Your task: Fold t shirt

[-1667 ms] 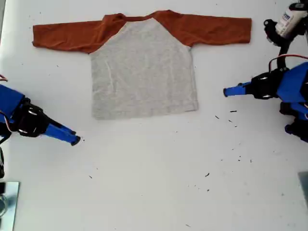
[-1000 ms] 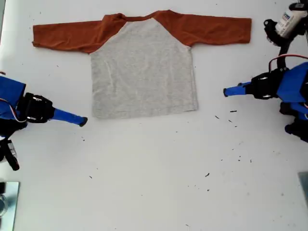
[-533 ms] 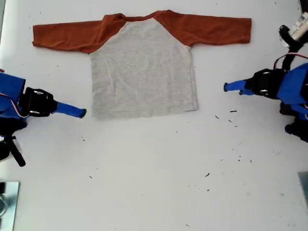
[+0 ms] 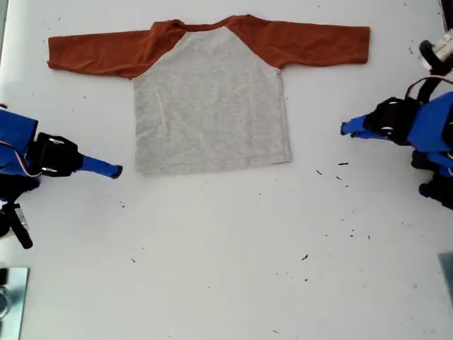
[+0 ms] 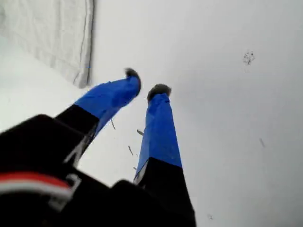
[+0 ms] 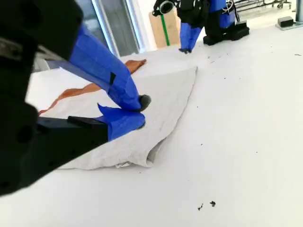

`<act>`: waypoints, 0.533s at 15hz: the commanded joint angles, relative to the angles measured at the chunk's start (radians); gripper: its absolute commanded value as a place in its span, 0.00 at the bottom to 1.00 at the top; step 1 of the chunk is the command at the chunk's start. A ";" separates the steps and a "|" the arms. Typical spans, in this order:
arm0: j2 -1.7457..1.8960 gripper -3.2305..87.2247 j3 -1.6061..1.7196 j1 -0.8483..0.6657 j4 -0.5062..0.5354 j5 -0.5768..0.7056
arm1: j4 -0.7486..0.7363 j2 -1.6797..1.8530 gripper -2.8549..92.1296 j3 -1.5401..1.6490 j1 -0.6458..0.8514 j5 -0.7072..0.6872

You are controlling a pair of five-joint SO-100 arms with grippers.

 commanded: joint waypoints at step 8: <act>0.008 0.04 0.009 -0.009 -0.005 0.018 | 0.230 -1.379 0.49 -1.437 0.673 -0.966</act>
